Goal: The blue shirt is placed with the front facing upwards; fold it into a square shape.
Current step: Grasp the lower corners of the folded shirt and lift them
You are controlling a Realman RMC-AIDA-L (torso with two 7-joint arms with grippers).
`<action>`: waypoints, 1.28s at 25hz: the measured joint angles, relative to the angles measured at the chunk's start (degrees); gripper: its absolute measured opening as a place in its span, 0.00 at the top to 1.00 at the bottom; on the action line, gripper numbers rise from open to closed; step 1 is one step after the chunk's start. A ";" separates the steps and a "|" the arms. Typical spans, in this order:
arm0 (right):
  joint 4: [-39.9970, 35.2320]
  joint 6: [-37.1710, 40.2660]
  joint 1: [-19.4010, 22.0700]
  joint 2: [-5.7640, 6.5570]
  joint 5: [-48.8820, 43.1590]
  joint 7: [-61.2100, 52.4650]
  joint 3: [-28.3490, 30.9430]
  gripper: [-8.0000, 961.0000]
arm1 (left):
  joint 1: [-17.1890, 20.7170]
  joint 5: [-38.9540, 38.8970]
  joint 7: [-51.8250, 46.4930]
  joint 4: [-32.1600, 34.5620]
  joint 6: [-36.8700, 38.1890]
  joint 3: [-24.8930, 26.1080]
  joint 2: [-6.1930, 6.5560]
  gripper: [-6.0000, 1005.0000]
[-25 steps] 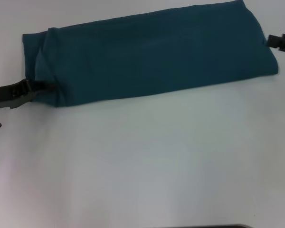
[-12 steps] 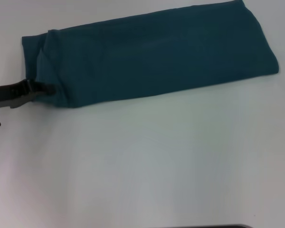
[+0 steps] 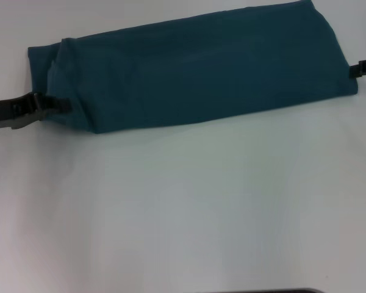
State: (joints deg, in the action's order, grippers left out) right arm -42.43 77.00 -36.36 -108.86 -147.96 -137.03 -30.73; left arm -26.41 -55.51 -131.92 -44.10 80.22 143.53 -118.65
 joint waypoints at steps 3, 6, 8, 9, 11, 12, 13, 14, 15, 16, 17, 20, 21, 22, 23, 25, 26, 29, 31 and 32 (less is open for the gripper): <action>1.07 -1.73 -0.03 -0.71 1.01 -0.55 0.11 0.03 | -0.03 -0.01 0.00 -0.69 0.27 0.00 -0.23 1.00; 2.24 -3.57 -0.14 -1.12 1.61 -0.51 -0.12 0.03 | -0.16 -0.06 0.14 -0.73 0.37 0.00 -0.32 1.00; 2.84 -4.46 -0.32 -1.32 1.89 -0.40 -0.16 0.03 | -0.27 -0.03 0.35 -0.73 0.66 -0.01 -0.43 1.00; 3.03 -4.81 -0.42 -1.45 2.01 -0.38 -0.26 0.03 | -0.28 -0.03 0.41 -0.73 0.77 -0.01 -0.43 1.00; 3.11 -5.58 -0.52 -1.83 2.02 -0.38 -0.44 0.03 | -0.29 -0.03 0.50 -0.73 0.87 0.00 -0.43 1.00; 3.13 -6.00 -0.55 -2.04 2.06 -0.39 -0.49 0.03 | -0.29 -0.02 0.51 -0.73 0.89 -0.01 -0.45 1.00; 3.14 -6.43 -0.55 -2.24 2.15 -0.38 -0.52 0.03 | -0.30 -0.02 0.52 -0.73 0.89 -0.01 -0.47 1.00; 3.15 -6.78 -0.56 -2.40 2.26 -0.36 -0.52 0.03 | -0.30 -0.03 0.52 -0.73 0.90 0.00 -0.50 1.00; 3.19 -7.04 -0.59 -2.55 2.36 -0.34 -0.53 0.03 | -0.30 -0.02 0.52 -0.73 0.90 -0.01 -0.52 1.00; 3.33 -7.29 -0.66 -2.68 2.41 -0.32 -0.59 0.03 | -0.31 -0.03 0.52 -0.73 0.91 -0.01 -0.52 1.00; 3.51 -7.48 -0.77 -2.76 2.41 -0.30 -0.70 0.04 | -0.30 -0.03 0.55 -0.73 0.91 -0.01 -0.52 1.00; 4.33 -8.10 -1.10 -2.88 2.29 -0.29 -1.18 0.04 | -0.27 -0.03 0.58 -0.73 0.91 0.00 -0.53 1.00; 4.68 -8.33 -1.22 -2.90 2.26 -0.24 -1.24 0.04 | -0.26 -0.03 0.59 -0.73 0.91 -0.01 -0.53 1.00; 5.06 -8.48 -1.33 -2.92 2.24 -0.16 -1.29 0.04 | -0.26 -0.03 0.59 -0.73 0.91 -0.01 -0.53 1.00; 5.41 -8.74 -1.42 -2.92 2.22 -0.15 -1.38 0.04 | -0.26 -0.03 0.59 -0.73 0.91 0.00 -0.53 1.00; 6.01 -9.13 -1.56 -2.94 2.16 -0.16 -1.95 0.05 | -0.29 -0.03 0.60 -0.73 0.91 -0.01 -0.53 1.00; 6.12 -9.19 -1.59 -2.95 2.16 -0.23 -2.43 0.05 | -0.31 -0.03 0.60 -0.73 0.91 0.00 -0.53 1.00; 6.19 -9.20 -1.62 -3.02 2.35 -0.25 -3.18 0.07 | -0.31 -0.04 0.61 -0.73 0.91 -0.01 -0.53 1.00; 6.20 -9.20 -1.66 -3.02 2.57 0.05 -3.12 0.07 | -0.31 -0.06 0.62 -0.73 0.98 -0.01 -0.53 1.00; 6.20 -9.20 -1.67 -3.04 2.73 0.17 -3.06 0.08 | -0.31 -0.06 0.64 -0.73 1.03 -0.01 -0.53 1.00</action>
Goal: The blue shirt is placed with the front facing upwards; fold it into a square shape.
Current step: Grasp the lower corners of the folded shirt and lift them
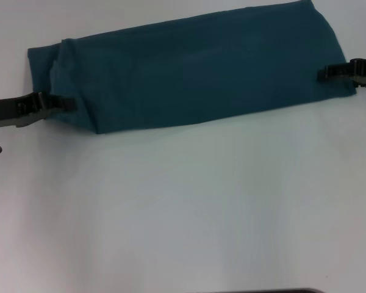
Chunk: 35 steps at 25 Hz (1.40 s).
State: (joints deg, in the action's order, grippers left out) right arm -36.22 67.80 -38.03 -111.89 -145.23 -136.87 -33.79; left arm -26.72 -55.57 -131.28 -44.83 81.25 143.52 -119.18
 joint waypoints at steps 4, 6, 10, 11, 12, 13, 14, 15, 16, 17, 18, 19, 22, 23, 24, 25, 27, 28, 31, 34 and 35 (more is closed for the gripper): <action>0.02 0.45 0.06 -0.05 2.64 1.19 0.00 0.09 | -0.04 0.01 0.05 0.00 0.04 0.00 0.00 1.00; 0.01 0.78 0.28 0.05 4.08 1.65 -0.20 0.10 | -0.07 0.01 0.06 0.00 0.07 0.00 0.00 1.00; 0.01 0.81 0.34 0.37 3.05 1.04 -0.84 0.12 | -0.13 -0.23 0.06 0.00 0.14 0.00 0.00 1.00; -0.05 0.87 0.35 0.39 2.68 0.97 -1.05 0.12 | -0.19 -0.26 0.06 0.00 0.15 0.00 0.00 1.00; -0.28 1.00 0.35 0.43 2.31 0.92 -1.31 0.15 | -0.24 -0.28 0.06 -0.03 0.26 0.00 0.00 1.00; -0.48 1.32 0.39 0.47 2.21 0.89 -1.44 0.17 | -0.26 -0.30 0.06 -0.24 0.38 0.00 0.00 1.00; -0.68 1.58 0.44 0.52 2.11 0.86 -1.57 0.20 | -0.28 -0.33 0.05 -0.44 0.48 0.00 -0.01 1.00; -0.76 1.93 0.49 0.59 1.88 0.75 -1.73 0.23 | -0.28 -0.36 0.02 -0.59 0.54 0.01 -0.04 1.00; -0.92 2.24 0.53 0.63 1.68 0.61 -1.79 0.25 | -0.28 -0.41 -0.06 -0.86 0.60 0.00 -0.10 1.00; -1.12 2.26 0.59 0.69 1.45 0.43 -1.79 0.28 | -0.28 -0.43 -0.13 -1.03 0.60 0.00 -0.15 1.00; -1.52 2.48 0.71 0.70 1.16 0.22 -1.80 0.31 | -0.28 -0.46 -0.20 -1.16 0.61 0.00 -0.18 1.00; -1.86 2.73 0.83 0.70 0.99 0.11 -1.80 0.34 | -0.28 -0.47 -0.28 -1.26 0.61 0.00 -0.21 1.00; -3.13 3.85 1.11 0.75 0.50 0.01 -1.76 0.45 | -0.28 -0.50 -0.41 -1.37 0.67 0.00 -0.25 1.00; -3.47 4.22 1.16 0.77 0.36 0.00 -1.78 0.50 | -0.29 -0.50 -0.43 -1.38 0.67 0.00 -0.25 1.00; -3.93 4.59 1.25 0.79 0.21 -0.01 -1.80 0.54 | -0.32 -0.49 -0.45 -1.38 0.67 0.00 -0.24 1.00; -4.39 5.03 1.35 0.79 0.08 -0.01 -1.82 0.59 | -0.38 -0.42 -0.48 -1.39 0.67 0.00 -0.21 1.00; -5.31 5.79 1.50 0.80 -0.27 -0.03 -1.88 0.68 | -0.56 -0.15 -0.57 -1.38 0.70 0.00 -0.04 1.00; -5.78 5.98 1.60 0.80 -0.50 -0.15 -1.87 0.73 | -0.67 -0.05 -0.59 -1.33 0.72 0.00 0.01 1.00; -6.66 6.46 1.72 0.88 -1.11 -0.57 -1.81 0.86 | -0.87 0.21 -0.62 -1.11 0.74 -0.07 0.19 1.00; -6.75 6.64 1.73 0.91 -1.41 -0.71 -1.82 0.94 | -0.93 0.57 -0.63 -1.11 0.76 -0.08 0.25 1.00; -6.75 6.64 1.73 0.95 -1.43 -0.75 -1.79 0.97 | -0.95 0.70 -0.64 -1.13 0.78 -0.09 0.26 1.00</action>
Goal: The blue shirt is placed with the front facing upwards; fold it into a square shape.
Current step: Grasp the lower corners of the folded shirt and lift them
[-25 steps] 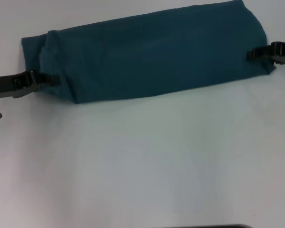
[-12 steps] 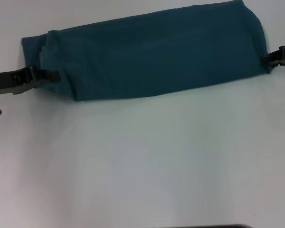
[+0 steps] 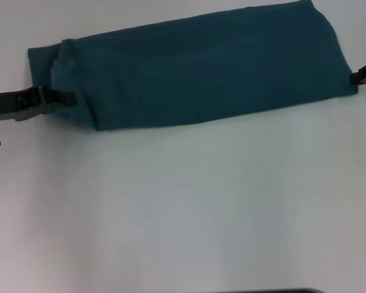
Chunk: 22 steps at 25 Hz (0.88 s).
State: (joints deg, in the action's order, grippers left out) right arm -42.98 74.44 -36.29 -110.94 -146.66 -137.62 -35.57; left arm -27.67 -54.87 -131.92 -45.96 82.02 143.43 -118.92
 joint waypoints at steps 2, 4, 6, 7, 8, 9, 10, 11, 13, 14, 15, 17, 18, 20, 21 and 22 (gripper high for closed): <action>-0.03 -0.01 0.03 0.18 0.00 -0.17 0.44 0.99 | -0.01 0.05 0.00 -0.03 0.05 0.00 0.01 1.00; -0.30 0.23 0.31 0.53 0.01 -0.45 0.88 0.98 | -0.01 0.06 0.00 -0.10 0.10 0.00 0.01 1.00; -0.98 0.61 0.88 0.89 0.15 -0.59 1.21 0.97 | -0.01 0.07 -0.01 -0.18 0.18 0.02 -0.01 1.00; -1.33 0.69 1.18 0.99 0.29 -0.56 1.49 0.96 | -0.01 0.07 -0.01 -0.20 0.25 0.06 -0.03 1.00; -1.59 0.70 1.43 1.05 0.41 -0.32 1.81 0.96 | -0.01 0.07 -0.01 -0.20 0.29 0.10 -0.03 1.00; -1.64 0.76 1.57 1.04 0.49 0.03 2.05 0.95 | -0.01 0.07 -0.01 -0.21 0.32 0.12 -0.06 1.00; -1.63 0.66 1.66 0.99 0.56 0.58 2.19 0.95 | -0.01 0.06 -0.01 -0.23 0.33 0.14 -0.09 1.00; -1.50 0.55 1.72 0.90 0.60 1.10 2.21 0.94 | -0.03 0.05 -0.01 -0.25 0.33 0.12 -0.15 1.00; -0.79 -0.31 1.66 0.70 0.36 1.19 1.89 0.93 | -0.11 0.04 -0.01 -0.29 0.33 0.12 -0.24 1.00; -0.31 -0.91 1.53 0.66 0.20 1.06 1.68 0.93 | -0.15 0.04 -0.01 -0.29 0.34 0.11 -0.24 1.00; 0.37 -1.47 1.35 0.62 0.11 0.94 1.62 0.89 | -0.18 0.05 -0.01 -0.30 0.34 0.10 -0.25 1.00; 1.49 -2.33 1.06 0.59 0.08 0.84 1.63 0.81 | -0.19 0.05 0.01 -0.29 0.33 0.09 -0.28 1.00; 1.79 -2.60 0.98 0.56 0.09 0.80 1.72 0.77 | -0.20 0.05 0.04 -0.29 0.33 0.09 -0.30 1.00; 2.06 -2.86 0.92 0.51 0.21 0.66 1.95 0.70 | -0.19 0.04 0.05 -0.30 0.33 0.09 -0.33 1.00; 2.08 -2.94 0.91 0.49 0.27 0.52 2.02 0.65 | -0.19 0.04 0.05 -0.30 0.33 0.09 -0.33 1.00; 2.07 -3.02 0.90 0.49 0.32 0.34 2.08 0.60 | -0.19 0.04 0.06 -0.29 0.33 0.09 -0.34 1.00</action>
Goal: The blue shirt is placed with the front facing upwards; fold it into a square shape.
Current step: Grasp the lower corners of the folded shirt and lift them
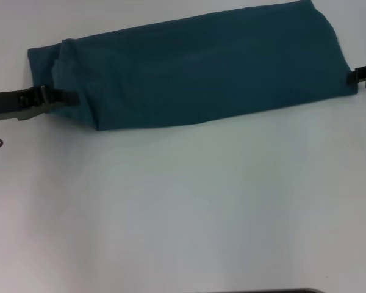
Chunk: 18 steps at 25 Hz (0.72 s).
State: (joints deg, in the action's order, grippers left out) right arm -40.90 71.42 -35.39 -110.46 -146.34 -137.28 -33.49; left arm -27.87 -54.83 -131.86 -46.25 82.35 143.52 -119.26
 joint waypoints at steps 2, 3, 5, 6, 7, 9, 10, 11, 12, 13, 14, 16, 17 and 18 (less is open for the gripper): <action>0.00 -0.17 -0.01 -0.01 0.05 -0.25 0.08 0.50 | 0.01 0.00 0.04 0.00 -0.02 0.00 -0.01 1.00; 0.00 -0.34 -0.02 -0.01 0.06 -0.28 0.08 0.45 | 0.01 0.00 0.05 0.01 -0.06 0.00 -0.02 1.00; 0.10 -0.84 -0.03 -0.10 0.10 -0.32 0.10 0.35 | 0.01 0.01 0.06 0.02 -0.12 0.00 -0.07 1.00; 0.35 -1.16 -0.05 -0.14 0.25 -0.35 0.10 0.30 | 0.00 0.01 0.07 0.02 -0.14 0.00 -0.09 1.00; 0.80 -1.58 -0.11 -0.18 0.59 -0.37 0.06 0.25 | 0.01 0.02 0.07 0.02 -0.14 0.00 -0.11 1.00; 1.81 -2.25 -0.33 -0.27 1.28 -0.30 -0.06 0.18 | 0.01 0.03 0.07 0.03 -0.13 0.00 -0.11 1.00; 2.42 -2.66 -0.49 -0.32 1.62 -0.16 -0.13 0.17 | 0.01 0.04 0.07 0.03 -0.11 0.00 -0.11 1.00; 3.03 -3.04 -0.71 -0.40 1.87 -0.01 -0.19 0.15 | 0.01 0.05 0.06 0.03 -0.07 0.00 -0.11 1.00; 3.51 -3.31 -0.96 -0.45 1.94 0.12 -0.26 0.14 | 0.01 0.06 0.06 0.03 -0.03 0.00 -0.11 1.00; 3.88 -3.57 -1.19 -0.50 1.97 0.24 -0.32 0.12 | 0.01 0.07 0.05 0.03 -0.01 0.00 -0.10 1.00; 4.19 -3.67 -1.42 -0.54 1.99 0.33 -0.39 0.11 | 0.01 0.08 0.05 0.03 0.00 0.00 -0.10 1.00; 4.39 -3.81 -1.68 -0.59 2.05 0.40 -0.42 0.08 | 0.02 0.08 0.04 0.03 0.03 0.00 -0.09 1.00; 4.39 -3.85 -1.76 -0.61 2.15 0.41 -0.41 0.06 | 0.06 0.08 0.04 0.03 0.06 0.00 -0.09 1.00; 4.41 -3.88 -1.82 -0.63 2.22 0.41 -0.37 0.05 | 0.08 0.08 0.04 0.03 0.07 0.00 -0.09 1.00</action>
State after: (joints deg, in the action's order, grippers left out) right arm -36.49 67.54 -37.21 -111.09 -144.12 -136.87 -33.86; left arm -27.78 -54.75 -131.82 -46.23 82.42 143.52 -119.35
